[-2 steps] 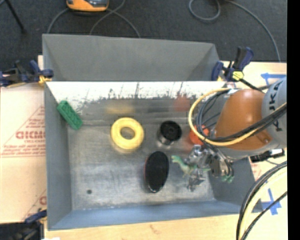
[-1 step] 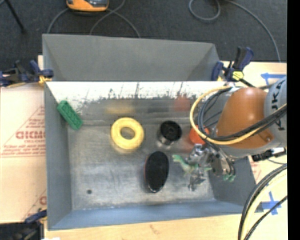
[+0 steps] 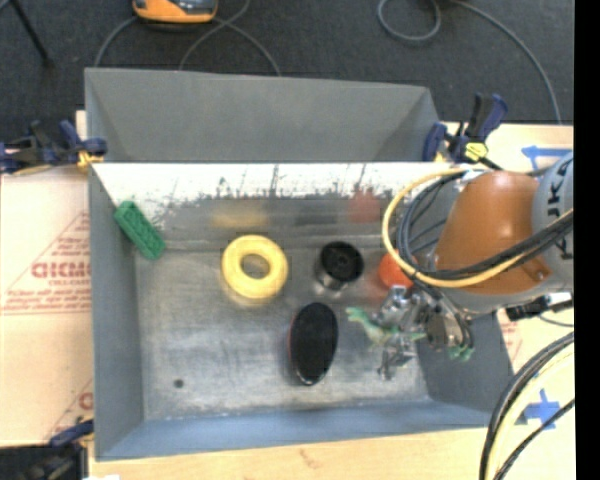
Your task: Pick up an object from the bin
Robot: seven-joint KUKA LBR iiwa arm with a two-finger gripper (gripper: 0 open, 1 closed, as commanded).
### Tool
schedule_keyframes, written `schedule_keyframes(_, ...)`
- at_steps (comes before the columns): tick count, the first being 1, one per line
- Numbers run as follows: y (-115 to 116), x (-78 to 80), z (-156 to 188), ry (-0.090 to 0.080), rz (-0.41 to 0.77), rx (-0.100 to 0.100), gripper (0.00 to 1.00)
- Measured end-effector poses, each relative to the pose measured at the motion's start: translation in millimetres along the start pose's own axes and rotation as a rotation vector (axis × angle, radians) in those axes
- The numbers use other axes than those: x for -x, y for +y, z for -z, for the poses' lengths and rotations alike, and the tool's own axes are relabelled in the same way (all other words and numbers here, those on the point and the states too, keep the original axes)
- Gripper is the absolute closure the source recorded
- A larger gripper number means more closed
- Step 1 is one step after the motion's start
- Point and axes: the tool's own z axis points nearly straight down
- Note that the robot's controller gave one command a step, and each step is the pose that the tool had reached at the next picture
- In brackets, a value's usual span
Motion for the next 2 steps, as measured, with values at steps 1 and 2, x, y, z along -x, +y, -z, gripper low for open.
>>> schedule_keyframes(1, -0.3, 0.5, 4.9, -0.001, 0.0, 0.0, 1.0)
schedule_keyframes(2, -0.4, -0.1, 10.2, 0.002, 0.0, 0.0, 1.0)
